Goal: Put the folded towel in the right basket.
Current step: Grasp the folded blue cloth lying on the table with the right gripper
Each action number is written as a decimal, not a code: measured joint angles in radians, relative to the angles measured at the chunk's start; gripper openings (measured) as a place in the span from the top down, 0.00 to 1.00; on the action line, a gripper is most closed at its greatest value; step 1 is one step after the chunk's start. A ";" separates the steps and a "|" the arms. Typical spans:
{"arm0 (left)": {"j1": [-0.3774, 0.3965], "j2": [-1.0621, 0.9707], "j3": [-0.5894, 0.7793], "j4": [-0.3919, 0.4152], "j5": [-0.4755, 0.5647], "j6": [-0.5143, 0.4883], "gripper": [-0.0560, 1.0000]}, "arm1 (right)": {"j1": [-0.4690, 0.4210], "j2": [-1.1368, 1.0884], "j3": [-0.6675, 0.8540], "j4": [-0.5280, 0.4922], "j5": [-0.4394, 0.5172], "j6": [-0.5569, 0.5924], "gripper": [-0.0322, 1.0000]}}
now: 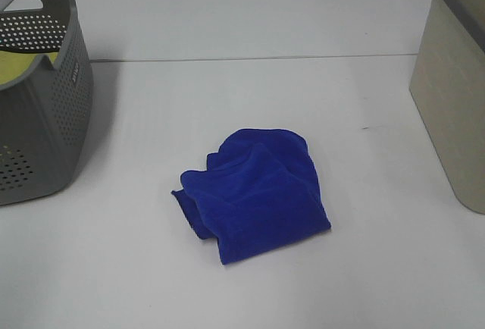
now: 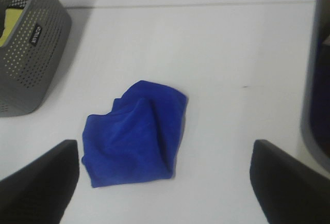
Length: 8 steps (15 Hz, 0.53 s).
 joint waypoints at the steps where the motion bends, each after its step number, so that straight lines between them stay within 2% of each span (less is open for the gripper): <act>1: 0.000 0.000 0.000 0.000 0.000 0.000 0.01 | 0.000 0.070 0.000 0.042 0.002 -0.017 0.13; 6: 0.000 0.000 0.000 0.000 0.000 0.000 0.01 | 0.000 0.368 0.000 0.143 0.030 -0.021 0.13; 8: 0.000 0.000 0.000 0.000 0.000 0.000 0.01 | 0.000 0.483 0.000 0.244 0.034 -0.052 0.13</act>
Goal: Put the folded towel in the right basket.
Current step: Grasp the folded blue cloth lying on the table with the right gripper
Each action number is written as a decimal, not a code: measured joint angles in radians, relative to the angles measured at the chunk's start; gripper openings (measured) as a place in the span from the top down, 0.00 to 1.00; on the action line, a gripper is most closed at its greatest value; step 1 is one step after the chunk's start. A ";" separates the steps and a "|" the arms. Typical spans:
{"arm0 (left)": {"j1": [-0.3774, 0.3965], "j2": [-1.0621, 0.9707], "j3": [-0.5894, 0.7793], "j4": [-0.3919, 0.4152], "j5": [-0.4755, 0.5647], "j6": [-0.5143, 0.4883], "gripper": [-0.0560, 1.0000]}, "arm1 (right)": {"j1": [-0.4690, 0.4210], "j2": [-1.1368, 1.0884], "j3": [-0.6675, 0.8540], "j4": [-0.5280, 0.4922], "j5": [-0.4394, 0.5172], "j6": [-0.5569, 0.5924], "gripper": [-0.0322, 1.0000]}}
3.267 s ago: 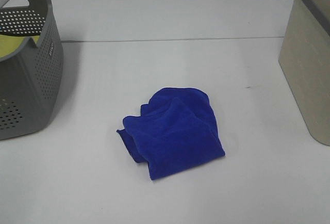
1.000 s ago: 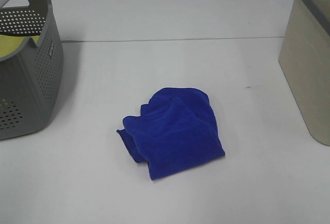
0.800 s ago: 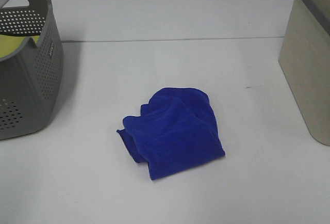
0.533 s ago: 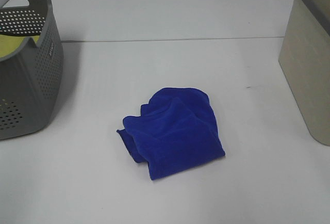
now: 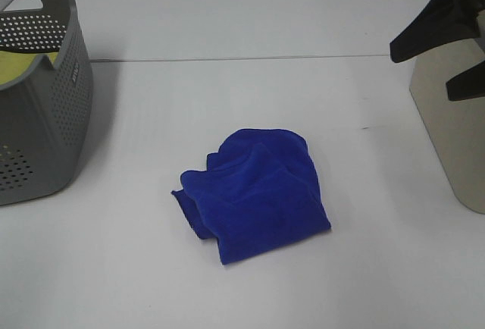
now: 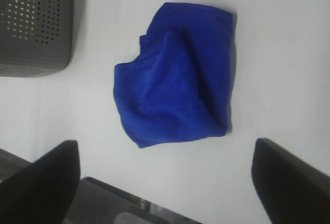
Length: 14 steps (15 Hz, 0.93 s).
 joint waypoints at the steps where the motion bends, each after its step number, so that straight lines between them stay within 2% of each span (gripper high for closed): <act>1: 0.000 0.000 0.000 0.000 0.000 0.000 0.01 | 0.000 0.024 0.000 0.043 0.003 -0.023 0.13; 3: 0.000 0.000 0.000 0.000 0.000 0.000 0.01 | 0.043 0.059 0.000 0.076 -0.027 -0.047 0.13; 7: 0.000 0.000 0.000 0.000 0.000 0.000 0.01 | 0.260 0.141 0.000 0.008 -0.197 -0.046 0.13; 10: 0.000 0.000 0.000 0.000 0.000 0.000 0.01 | 0.305 0.228 0.000 -0.003 -0.257 -0.040 0.13; 14: 0.000 0.000 0.000 0.000 0.000 0.000 0.01 | 0.309 0.364 0.000 -0.029 -0.327 -0.040 0.13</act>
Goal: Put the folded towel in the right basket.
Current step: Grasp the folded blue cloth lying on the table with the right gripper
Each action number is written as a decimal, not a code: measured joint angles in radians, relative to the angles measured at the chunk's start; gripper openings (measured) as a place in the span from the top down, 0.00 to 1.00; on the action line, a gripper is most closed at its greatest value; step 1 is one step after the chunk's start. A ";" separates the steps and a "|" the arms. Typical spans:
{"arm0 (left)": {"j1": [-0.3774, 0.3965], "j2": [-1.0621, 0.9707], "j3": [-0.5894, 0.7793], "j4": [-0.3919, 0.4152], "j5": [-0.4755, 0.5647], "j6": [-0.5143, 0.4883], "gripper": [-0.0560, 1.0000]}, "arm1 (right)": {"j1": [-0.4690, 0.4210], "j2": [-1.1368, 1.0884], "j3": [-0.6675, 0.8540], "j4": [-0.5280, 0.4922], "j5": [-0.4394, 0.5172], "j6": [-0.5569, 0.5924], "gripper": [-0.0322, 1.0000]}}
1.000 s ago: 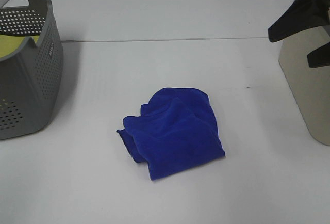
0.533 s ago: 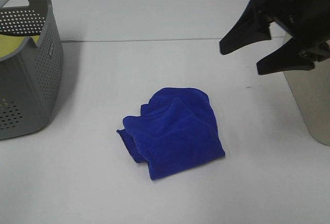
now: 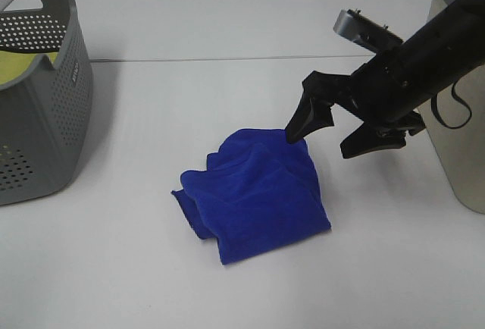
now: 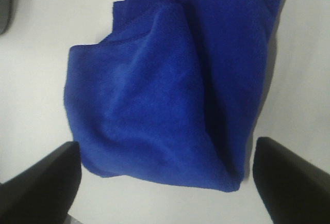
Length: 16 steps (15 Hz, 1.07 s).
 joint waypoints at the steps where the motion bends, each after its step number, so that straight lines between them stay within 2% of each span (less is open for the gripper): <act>1: 0.000 0.000 0.000 0.000 0.000 0.000 0.01 | 0.000 0.031 0.000 0.000 -0.019 0.000 0.13; 6: 0.000 0.000 0.000 0.000 0.000 0.000 0.01 | 0.000 0.153 0.000 -0.002 -0.079 0.011 0.13; 11: 0.000 0.000 0.000 0.000 0.000 0.000 0.01 | 0.000 0.253 -0.001 0.002 -0.081 0.076 0.13; 16: 0.000 0.000 0.000 0.000 0.000 0.000 0.01 | 0.000 0.265 -0.001 0.050 -0.058 0.080 0.13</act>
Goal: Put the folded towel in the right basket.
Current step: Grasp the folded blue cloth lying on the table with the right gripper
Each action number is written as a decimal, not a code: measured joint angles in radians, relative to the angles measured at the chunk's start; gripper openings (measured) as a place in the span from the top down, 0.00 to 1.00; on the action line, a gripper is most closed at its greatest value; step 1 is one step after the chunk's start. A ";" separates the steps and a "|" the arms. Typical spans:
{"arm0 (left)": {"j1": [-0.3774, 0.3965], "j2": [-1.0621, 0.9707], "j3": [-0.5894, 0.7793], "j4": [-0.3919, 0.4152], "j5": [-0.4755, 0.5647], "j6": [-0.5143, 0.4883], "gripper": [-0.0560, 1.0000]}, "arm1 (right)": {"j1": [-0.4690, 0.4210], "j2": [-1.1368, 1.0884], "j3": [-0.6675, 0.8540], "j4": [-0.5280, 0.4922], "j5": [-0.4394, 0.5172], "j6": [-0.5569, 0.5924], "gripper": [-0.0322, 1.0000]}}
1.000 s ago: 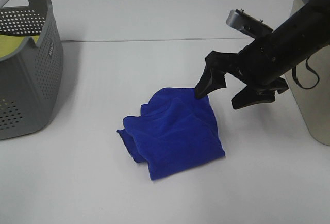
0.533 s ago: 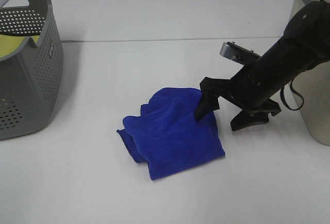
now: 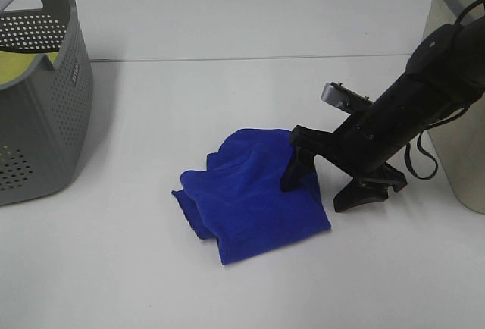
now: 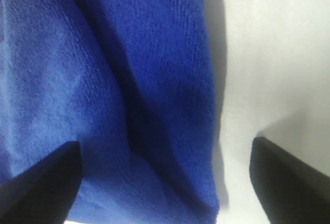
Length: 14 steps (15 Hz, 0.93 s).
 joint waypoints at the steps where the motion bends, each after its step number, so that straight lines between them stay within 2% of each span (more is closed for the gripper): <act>1: 0.000 0.000 0.000 0.000 0.000 0.000 0.01 | 0.000 0.000 0.000 0.007 0.005 0.000 0.13; 6: 0.000 0.000 0.000 0.000 0.000 0.000 0.01 | 0.007 0.001 0.000 0.060 0.033 0.000 0.13; 8: 0.000 0.000 0.000 0.000 0.000 0.000 0.01 | 0.042 0.001 0.000 0.065 0.027 0.000 0.13; 10: 0.000 0.000 0.000 0.000 0.000 0.000 0.01 | 0.085 0.001 0.000 0.065 -0.024 0.004 0.13; 12: 0.000 0.000 0.000 0.000 0.000 0.000 0.01 | 0.092 0.002 0.000 0.063 -0.057 0.053 0.14; 13: 0.000 0.000 0.000 0.000 0.000 0.000 0.01 | 0.092 0.004 0.000 0.047 -0.070 0.077 0.16; 14: 0.000 0.000 0.000 0.000 0.000 0.000 0.01 | 0.092 0.009 0.000 0.018 -0.074 0.101 0.24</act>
